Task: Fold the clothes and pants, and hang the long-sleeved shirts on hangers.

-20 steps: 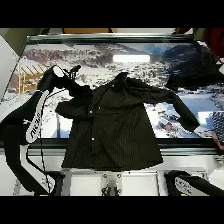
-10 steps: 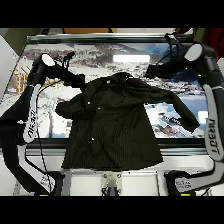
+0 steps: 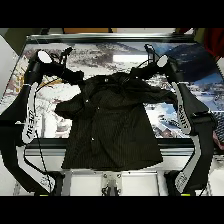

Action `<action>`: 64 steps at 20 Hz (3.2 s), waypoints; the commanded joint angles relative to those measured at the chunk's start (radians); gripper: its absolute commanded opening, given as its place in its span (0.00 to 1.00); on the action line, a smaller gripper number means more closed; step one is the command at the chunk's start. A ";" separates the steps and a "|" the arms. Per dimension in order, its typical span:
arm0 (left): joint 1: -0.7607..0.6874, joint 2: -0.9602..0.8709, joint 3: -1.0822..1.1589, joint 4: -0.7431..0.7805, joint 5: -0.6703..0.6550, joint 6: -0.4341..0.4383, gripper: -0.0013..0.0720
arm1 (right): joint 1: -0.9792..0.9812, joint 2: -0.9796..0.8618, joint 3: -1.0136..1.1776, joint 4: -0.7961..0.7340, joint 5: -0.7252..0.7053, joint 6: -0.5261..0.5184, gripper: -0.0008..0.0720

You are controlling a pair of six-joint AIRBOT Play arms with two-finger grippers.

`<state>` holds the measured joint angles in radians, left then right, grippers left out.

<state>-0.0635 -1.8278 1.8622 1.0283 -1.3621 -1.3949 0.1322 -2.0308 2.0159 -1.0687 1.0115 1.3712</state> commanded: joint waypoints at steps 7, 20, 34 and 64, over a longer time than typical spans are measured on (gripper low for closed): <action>0.001 0.000 0.001 -0.001 -0.009 0.000 0.03 | 0.076 -0.060 0.008 -0.035 -0.175 -0.283 0.81; 0.007 0.112 0.129 0.129 0.035 -0.037 0.03 | 0.069 0.149 0.008 -0.153 -0.235 -0.272 0.03; -0.296 1.036 -0.011 0.134 0.636 -0.044 0.03 | 0.069 1.082 0.008 -0.192 -0.058 0.034 0.03; -0.303 0.510 -0.567 0.124 -0.035 -0.111 0.97 | 0.344 0.926 -0.711 -0.498 0.593 0.571 0.03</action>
<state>-0.3805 -1.3178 1.2411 1.1522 -1.3720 -1.5196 0.4706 -1.1053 1.3125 -1.5677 1.6154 1.9316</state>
